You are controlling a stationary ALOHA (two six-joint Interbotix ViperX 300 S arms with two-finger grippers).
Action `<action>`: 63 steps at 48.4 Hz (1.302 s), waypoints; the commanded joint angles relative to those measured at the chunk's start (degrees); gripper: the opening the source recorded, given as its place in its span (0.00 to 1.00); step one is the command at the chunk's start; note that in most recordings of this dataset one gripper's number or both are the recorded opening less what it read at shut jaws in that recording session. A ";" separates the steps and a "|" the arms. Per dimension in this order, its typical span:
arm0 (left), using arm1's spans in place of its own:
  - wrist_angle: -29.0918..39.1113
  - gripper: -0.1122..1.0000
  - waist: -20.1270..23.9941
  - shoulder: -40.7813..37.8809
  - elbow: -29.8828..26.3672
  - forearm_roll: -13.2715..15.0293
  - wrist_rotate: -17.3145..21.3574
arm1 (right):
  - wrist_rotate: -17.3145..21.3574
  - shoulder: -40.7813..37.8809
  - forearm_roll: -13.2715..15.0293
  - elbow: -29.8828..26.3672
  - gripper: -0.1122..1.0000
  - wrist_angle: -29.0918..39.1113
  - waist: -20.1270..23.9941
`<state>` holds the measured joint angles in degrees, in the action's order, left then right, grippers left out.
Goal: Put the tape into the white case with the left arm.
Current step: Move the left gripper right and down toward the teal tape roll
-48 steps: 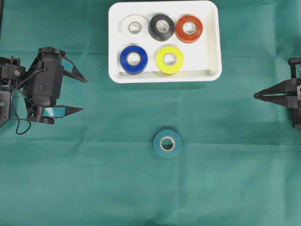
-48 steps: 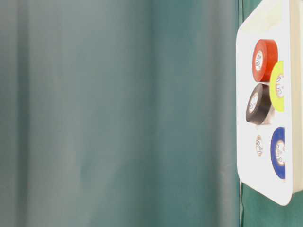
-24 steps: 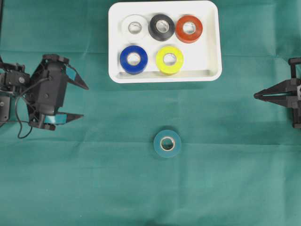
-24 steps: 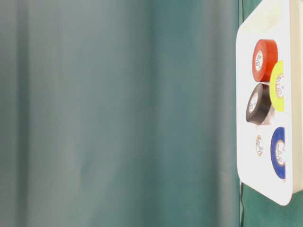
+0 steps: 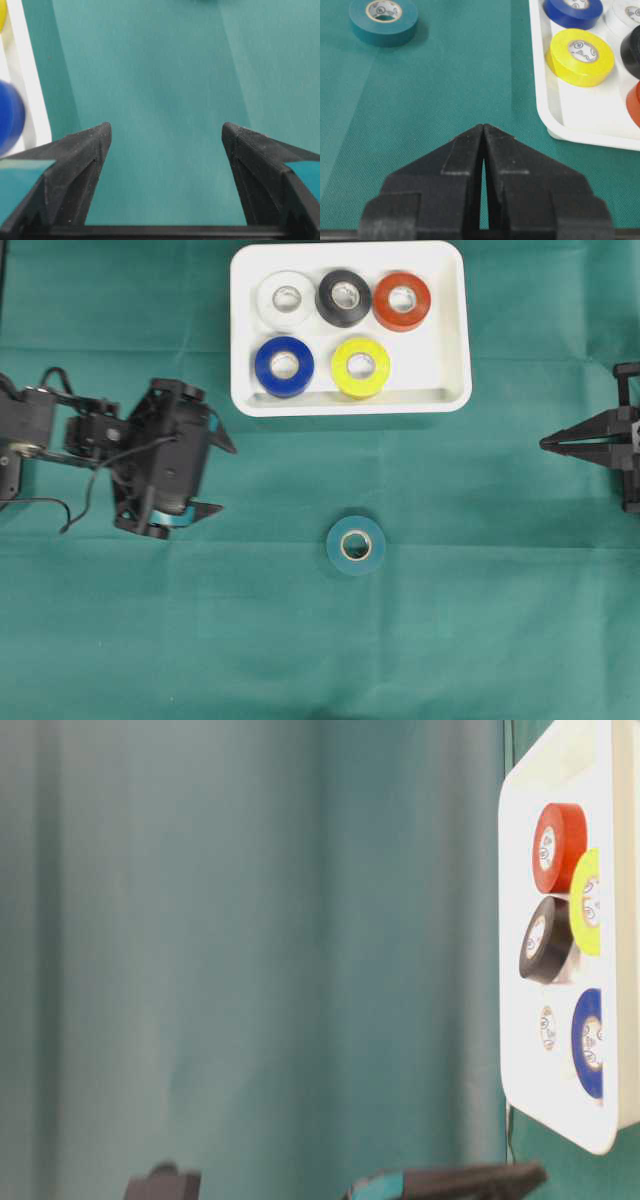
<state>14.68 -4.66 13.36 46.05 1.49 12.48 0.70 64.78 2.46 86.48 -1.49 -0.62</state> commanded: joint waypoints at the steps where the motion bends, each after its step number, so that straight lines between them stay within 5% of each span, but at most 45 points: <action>1: -0.44 0.91 -0.44 -1.76 -3.34 0.18 -0.09 | 0.09 -0.53 0.09 -0.62 0.02 -0.62 0.00; 63: -0.09 0.91 -2.90 -26.72 -29.53 0.00 0.00 | 0.09 -0.53 0.09 -0.79 0.02 -0.62 0.00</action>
<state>14.77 -7.38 -13.62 18.46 1.49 12.48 0.70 64.78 2.55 86.48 -1.49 -0.62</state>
